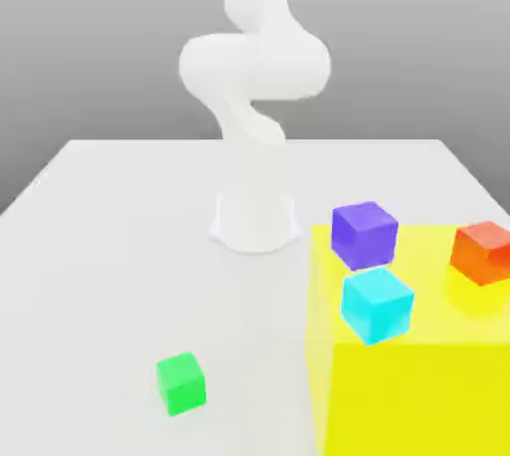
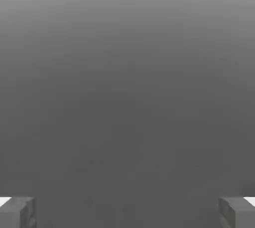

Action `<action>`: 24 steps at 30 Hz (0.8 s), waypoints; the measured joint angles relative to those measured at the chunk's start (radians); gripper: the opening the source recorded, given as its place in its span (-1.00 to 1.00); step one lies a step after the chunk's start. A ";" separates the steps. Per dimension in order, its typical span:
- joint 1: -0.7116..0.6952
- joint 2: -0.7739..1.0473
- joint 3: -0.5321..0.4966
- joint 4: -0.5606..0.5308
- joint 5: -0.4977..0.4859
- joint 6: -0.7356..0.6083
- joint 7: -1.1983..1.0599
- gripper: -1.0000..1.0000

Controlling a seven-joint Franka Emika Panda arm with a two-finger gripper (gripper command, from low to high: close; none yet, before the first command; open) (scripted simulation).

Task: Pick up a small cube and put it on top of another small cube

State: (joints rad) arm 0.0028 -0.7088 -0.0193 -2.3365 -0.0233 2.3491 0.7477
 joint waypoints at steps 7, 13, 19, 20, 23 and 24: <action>0.006 0.258 -0.071 -0.104 -0.046 0.139 -0.164 0.00; 0.010 0.475 -0.137 -0.191 -0.045 0.257 -0.329 0.00; -0.008 0.695 -0.177 -0.278 0.018 0.375 -0.539 0.00; -0.018 0.732 -0.174 -0.293 0.035 0.395 -0.579 0.00; -0.048 0.842 -0.150 -0.324 0.092 0.458 -0.687 0.00; -0.058 0.879 -0.137 -0.322 0.110 0.484 -0.708 0.00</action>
State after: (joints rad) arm -0.0553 0.1700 -0.1564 -2.6589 0.0872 2.8334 0.0402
